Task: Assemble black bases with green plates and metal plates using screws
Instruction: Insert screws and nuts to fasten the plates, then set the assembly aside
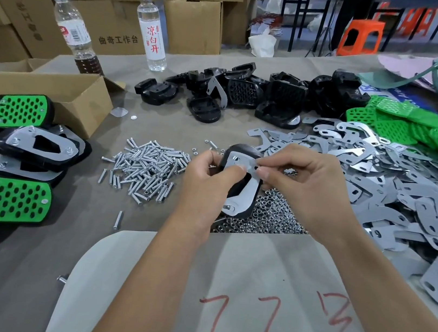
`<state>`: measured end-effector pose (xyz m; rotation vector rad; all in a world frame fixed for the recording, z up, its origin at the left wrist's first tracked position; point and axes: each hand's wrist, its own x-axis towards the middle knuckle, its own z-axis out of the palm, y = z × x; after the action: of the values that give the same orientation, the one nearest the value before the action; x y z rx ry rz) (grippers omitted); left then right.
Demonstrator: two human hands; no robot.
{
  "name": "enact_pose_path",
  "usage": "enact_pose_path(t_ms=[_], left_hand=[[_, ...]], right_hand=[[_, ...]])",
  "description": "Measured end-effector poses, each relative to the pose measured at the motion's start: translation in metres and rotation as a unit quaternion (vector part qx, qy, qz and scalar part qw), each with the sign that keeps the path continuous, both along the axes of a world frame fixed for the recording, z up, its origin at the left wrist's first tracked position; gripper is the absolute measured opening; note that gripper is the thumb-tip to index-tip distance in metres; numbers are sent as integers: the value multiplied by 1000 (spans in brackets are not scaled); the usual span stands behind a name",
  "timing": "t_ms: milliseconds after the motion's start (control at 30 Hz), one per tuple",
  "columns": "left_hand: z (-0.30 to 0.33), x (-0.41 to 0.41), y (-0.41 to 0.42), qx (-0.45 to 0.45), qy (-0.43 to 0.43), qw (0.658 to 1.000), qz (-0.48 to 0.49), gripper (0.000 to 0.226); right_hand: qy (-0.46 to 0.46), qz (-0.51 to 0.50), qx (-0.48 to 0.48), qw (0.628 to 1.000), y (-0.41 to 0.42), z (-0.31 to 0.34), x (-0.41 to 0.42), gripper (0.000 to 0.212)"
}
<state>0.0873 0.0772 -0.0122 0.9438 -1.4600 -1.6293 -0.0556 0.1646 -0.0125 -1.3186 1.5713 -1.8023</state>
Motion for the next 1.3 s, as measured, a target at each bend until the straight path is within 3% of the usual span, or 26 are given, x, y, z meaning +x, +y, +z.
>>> enact_pose_path(t_ms=[133, 700, 867, 1000, 1167, 1300], left_hand=[[1, 0, 0, 2, -7, 1000, -5, 12], [5, 2, -4, -7, 8, 999, -32, 10], [7, 2, -1, -13, 19, 999, -40, 35], [5, 0, 0, -1, 11, 1000, -26, 6], [5, 0, -2, -17, 19, 999, -21, 17], [5, 0, -1, -38, 9, 999, -18, 16]], right_hand=[[33, 21, 11, 999, 2, 3, -3, 14], [-49, 4, -27, 998, -2, -2, 6, 16], [-52, -4, -30, 998, 0, -1, 5, 9], [-27, 0, -29, 999, 0, -1, 5, 14], [-40, -12, -29, 999, -1, -2, 4, 16], [3, -36, -28, 999, -1, -6, 4, 12]])
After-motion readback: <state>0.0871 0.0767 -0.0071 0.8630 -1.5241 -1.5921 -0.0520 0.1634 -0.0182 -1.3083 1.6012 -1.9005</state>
